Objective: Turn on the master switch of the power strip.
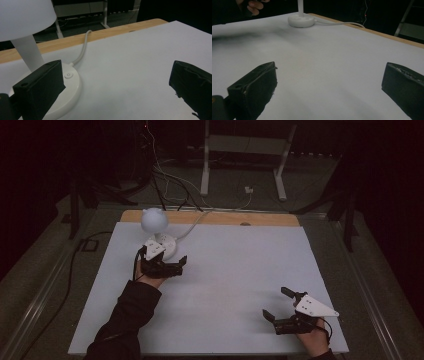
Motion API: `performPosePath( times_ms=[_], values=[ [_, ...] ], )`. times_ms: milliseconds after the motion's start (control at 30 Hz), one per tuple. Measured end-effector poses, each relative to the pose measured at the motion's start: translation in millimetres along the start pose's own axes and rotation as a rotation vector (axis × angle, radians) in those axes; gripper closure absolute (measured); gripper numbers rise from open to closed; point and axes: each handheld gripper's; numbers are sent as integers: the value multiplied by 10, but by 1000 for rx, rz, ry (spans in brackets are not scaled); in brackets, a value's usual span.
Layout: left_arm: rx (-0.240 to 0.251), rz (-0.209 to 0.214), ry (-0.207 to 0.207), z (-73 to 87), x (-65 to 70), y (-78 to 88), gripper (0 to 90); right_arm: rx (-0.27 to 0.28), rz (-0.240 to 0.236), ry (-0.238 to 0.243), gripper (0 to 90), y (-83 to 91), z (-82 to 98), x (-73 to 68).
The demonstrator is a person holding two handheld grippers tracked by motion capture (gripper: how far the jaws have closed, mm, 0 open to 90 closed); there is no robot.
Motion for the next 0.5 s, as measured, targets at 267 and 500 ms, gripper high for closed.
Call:
performPosePath(
  times_ms=[267,500],
  values=[
    [-20,-36,1,37,-39,-148,6,6,-7,-13,0,1,6,14],
    [-27,-58,-4,46,-54,-238,106,6,-10,-13,0,3,6,11]
  ],
)
Point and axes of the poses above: each handheld gripper's, and its own axes: y roughly backward along the jaws, z roughly out of its underside, x roughly to its right, and after that the axes turned 4 degrees about -z, right-handed
